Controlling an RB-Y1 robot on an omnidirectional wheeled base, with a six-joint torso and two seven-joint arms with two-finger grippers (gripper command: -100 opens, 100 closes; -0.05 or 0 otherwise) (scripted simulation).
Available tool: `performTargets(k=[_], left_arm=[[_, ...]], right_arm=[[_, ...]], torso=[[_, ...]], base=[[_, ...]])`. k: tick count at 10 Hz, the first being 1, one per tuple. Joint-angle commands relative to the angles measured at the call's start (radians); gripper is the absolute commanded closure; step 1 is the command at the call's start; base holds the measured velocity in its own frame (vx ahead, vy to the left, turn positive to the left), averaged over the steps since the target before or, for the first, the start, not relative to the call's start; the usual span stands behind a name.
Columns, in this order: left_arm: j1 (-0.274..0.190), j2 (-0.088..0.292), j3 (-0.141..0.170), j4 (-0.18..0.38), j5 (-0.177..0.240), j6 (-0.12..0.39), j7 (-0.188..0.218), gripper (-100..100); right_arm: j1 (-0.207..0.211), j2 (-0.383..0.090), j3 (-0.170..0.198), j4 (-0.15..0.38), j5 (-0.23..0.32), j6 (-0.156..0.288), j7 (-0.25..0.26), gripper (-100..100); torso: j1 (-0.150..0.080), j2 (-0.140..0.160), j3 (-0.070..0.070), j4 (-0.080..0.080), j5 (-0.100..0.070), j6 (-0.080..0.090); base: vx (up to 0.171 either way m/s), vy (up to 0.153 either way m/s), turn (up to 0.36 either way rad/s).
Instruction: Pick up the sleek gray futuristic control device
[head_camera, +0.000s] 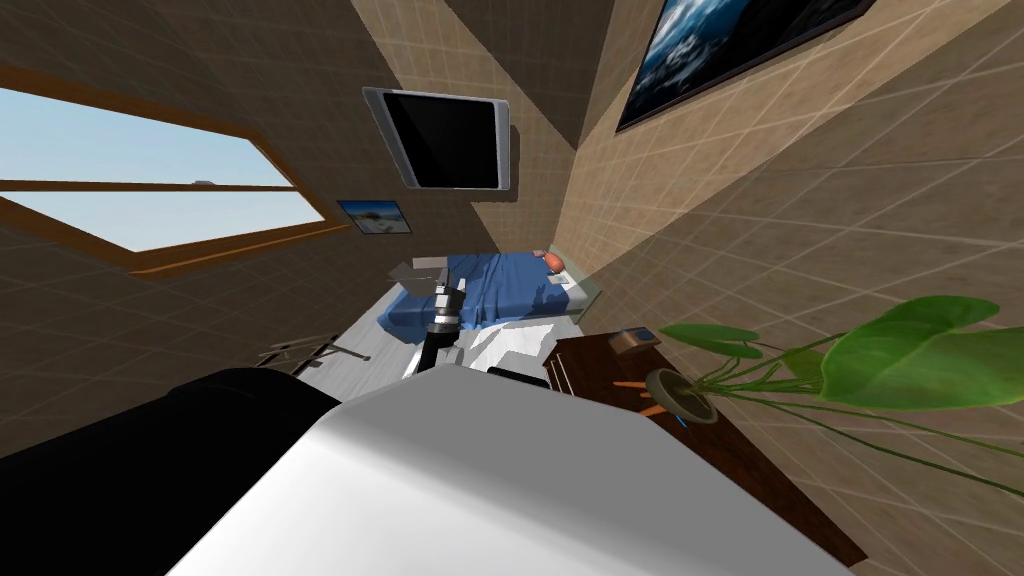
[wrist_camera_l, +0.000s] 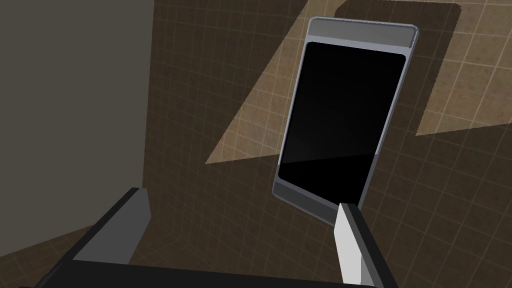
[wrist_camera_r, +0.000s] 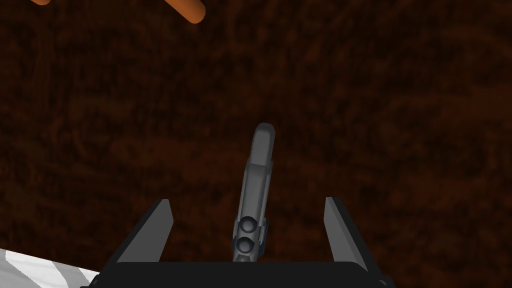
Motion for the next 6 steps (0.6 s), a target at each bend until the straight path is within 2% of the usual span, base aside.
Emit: performTargets(k=[1, 3, 4, 5, 6], left_arm=[[0.000, 0.000, 0.000, 0.000, 0.000, 0.000, 0.000, 0], [0.000, 0.000, 0.000, 0.000, 0.000, 0.000, 0.000, 0], [0.000, 0.000, 0.000, 0.000, 0.000, 0.000, 0.000, 0], [0.000, 0.000, 0.000, 0.000, 0.000, 0.000, 0.000, 0], [0.000, 0.000, 0.000, 0.000, 0.000, 0.000, 0.000, 0]], right_arm=[[-0.012, 0.023, -0.007, 0.016, 0.028, -0.034, -0.024, -100], [-0.024, 0.049, -0.014, 0.030, 0.059, -0.066, -0.048, -100], [-0.023, 0.036, -0.012, 0.032, 0.048, -0.054, -0.038, -100], [-0.024, 0.038, -0.012, 0.035, 0.050, -0.060, -0.040, 100], [-0.024, 0.037, -0.012, 0.034, 0.049, -0.059, -0.040, 100]], torso=[[0.000, 0.000, 0.000, 0.000, 0.000, 0.000], [0.000, 0.000, 0.000, 0.000, 0.000, 0.000], [0.000, 0.000, 0.000, 0.000, 0.000, 0.000], [0.002, -0.001, -0.001, 0.000, 0.000, 0.000], [0.004, -0.003, -0.001, 0.000, 0.001, 0.000]], base=[[-0.053, -0.100, 0.130], [-0.047, -0.079, 0.112], [-0.021, -0.037, 0.031], [-0.004, -0.007, -0.005], [0.000, 0.000, 0.000]])
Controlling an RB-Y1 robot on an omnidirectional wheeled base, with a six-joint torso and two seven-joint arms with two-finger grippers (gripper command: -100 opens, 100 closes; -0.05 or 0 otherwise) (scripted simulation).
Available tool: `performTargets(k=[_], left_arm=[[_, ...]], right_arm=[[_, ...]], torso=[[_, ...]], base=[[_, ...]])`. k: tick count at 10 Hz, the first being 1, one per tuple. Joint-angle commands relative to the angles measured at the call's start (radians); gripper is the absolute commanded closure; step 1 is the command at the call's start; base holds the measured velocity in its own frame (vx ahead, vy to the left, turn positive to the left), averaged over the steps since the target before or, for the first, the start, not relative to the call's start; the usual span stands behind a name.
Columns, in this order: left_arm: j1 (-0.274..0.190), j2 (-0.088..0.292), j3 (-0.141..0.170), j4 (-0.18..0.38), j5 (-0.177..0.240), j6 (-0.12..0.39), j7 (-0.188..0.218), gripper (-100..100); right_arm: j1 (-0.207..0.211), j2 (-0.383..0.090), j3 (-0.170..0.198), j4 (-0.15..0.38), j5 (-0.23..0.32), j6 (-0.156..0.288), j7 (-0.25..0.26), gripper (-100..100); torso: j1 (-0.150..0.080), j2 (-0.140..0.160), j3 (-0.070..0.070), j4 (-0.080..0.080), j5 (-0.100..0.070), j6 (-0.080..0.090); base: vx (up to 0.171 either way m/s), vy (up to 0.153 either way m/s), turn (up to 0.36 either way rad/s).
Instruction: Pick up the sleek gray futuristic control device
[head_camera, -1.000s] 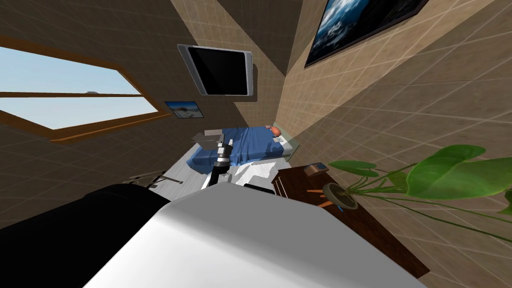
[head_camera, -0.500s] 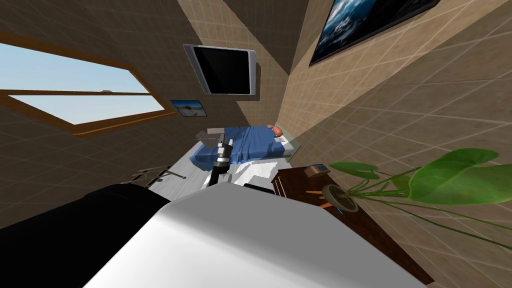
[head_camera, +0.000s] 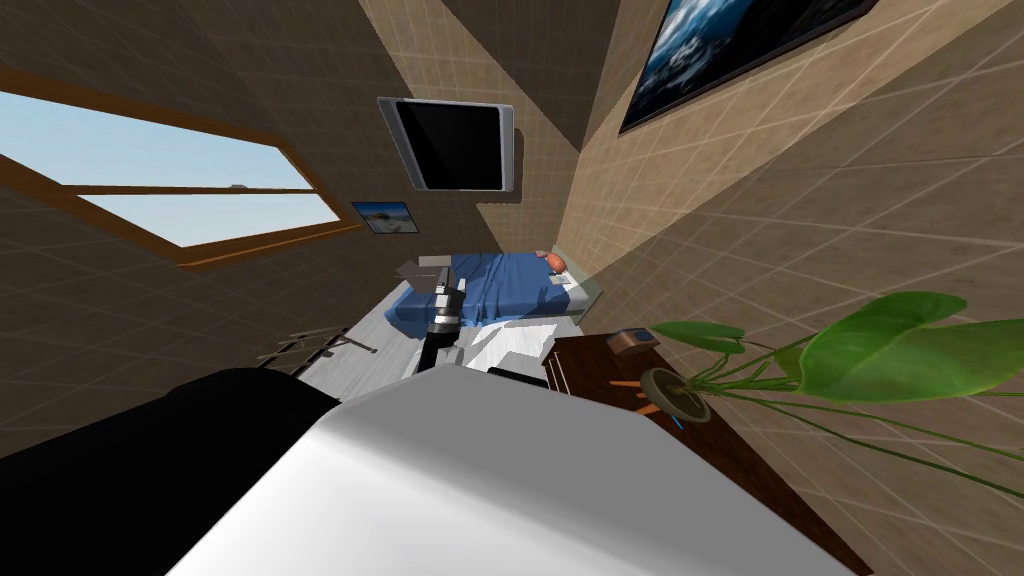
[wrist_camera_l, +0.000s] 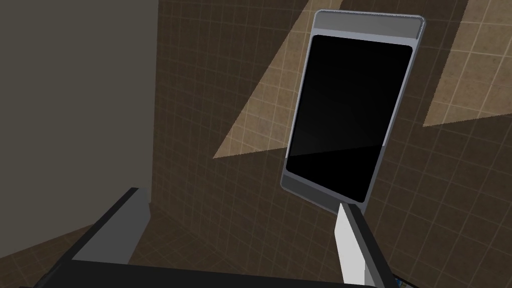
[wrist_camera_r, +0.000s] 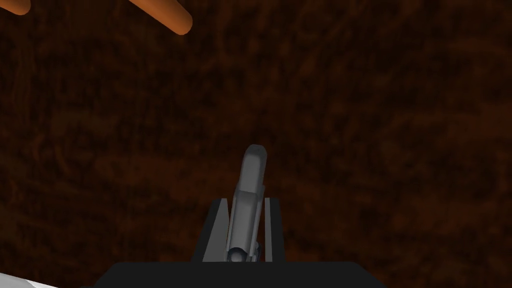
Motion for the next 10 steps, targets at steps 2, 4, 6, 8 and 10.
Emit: performTargets(k=[2, 4, 6, 8, 10], left_arm=[[0.000, 0.000, 0.000, 0.000, 0.000, 0.000, 0.000, 0], [0.000, 0.000, 0.000, 0.000, 0.000, 0.000, 0.000, 0], [0.000, 0.000, 0.000, 0.000, 0.000, 0.000, 0.000, 0], [0.000, 0.000, 0.000, 0.000, 0.000, 0.000, 0.000, 0], [0.000, 0.000, 0.000, 0.000, 0.000, 0.000, 0.000, 0]], right_arm=[[0.000, 0.000, 0.000, 0.000, 0.000, 0.000, -0.001, 100], [0.000, 0.000, 0.000, 0.000, 0.000, 0.000, -0.001, 0], [0.020, -0.031, 0.011, -0.028, -0.041, 0.046, 0.033, 100], [0.037, -0.065, 0.020, -0.047, -0.083, 0.088, 0.066, 100], [0.037, -0.053, 0.017, -0.046, -0.073, 0.079, 0.058, 0]], torso=[[0.000, 0.000, 0.000, 0.000, 0.000, 0.000], [0.000, 0.000, 0.000, 0.000, 0.000, 0.000], [0.003, -0.002, -0.001, -0.001, 0.000, 0.001], [0.007, -0.003, -0.002, -0.001, 0.001, 0.000], [0.003, -0.003, -0.002, -0.001, 0.000, -0.001]], base=[[0.000, 0.000, 0.000], [0.000, 0.000, 0.000], [0.054, 0.095, -0.171], [0.061, 0.103, -0.146], [0.018, 0.028, -0.015]])
